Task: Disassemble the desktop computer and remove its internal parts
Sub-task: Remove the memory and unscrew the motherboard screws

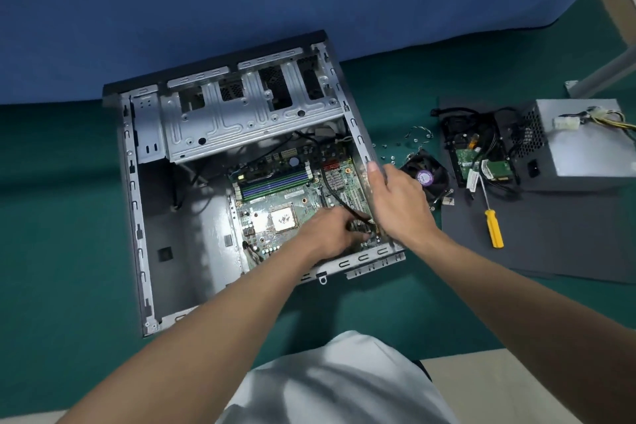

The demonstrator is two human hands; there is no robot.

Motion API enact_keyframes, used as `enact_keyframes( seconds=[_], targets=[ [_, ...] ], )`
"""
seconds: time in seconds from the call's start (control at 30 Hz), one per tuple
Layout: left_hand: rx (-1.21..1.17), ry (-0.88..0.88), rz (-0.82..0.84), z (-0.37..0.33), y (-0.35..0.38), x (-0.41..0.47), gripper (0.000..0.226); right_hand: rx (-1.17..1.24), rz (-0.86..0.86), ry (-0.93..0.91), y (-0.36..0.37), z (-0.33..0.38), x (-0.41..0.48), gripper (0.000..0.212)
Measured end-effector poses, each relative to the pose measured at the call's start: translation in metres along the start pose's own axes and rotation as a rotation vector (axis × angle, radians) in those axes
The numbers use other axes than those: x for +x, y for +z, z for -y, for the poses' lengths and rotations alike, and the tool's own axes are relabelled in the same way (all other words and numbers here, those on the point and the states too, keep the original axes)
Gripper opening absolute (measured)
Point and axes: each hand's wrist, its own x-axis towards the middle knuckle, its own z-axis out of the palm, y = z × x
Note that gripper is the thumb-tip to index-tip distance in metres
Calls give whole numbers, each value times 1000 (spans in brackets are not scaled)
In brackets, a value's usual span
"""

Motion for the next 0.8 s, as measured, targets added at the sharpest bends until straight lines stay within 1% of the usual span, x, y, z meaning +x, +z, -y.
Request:
enact_keyframes(
  seconds=[0.07, 0.2, 0.27, 0.3, 0.4, 0.6, 0.7, 0.8],
  targets=[
    [67, -6, -41, -3, 5, 9, 37, -6, -7, 11, -1, 2, 0, 52],
    [277, -23, -116, -4, 13, 28, 24, -35, -18, 28, -1, 3, 1, 50],
    [344, -11, -160, -6, 15, 35, 13, -42, -18, 32, 0, 3, 1, 49],
    [367, -9, -183, -7, 16, 37, 11, -46, -22, 34, 0, 3, 1, 48],
    [384, 8, -201, -9, 19, 41, 29, -67, -32, 49, 1, 3, 2, 45],
    [317, -31, -221, -11, 22, 43, 32, -84, -24, 65, 2, 4, 2, 47],
    [339, 10, -239, -16, 21, 40, 34, -85, -21, 64, 2, 4, 2, 47],
    [300, 38, -245, -16, 21, 37, 35, -84, -15, 64, 1, 4, 1, 48]
  ],
)
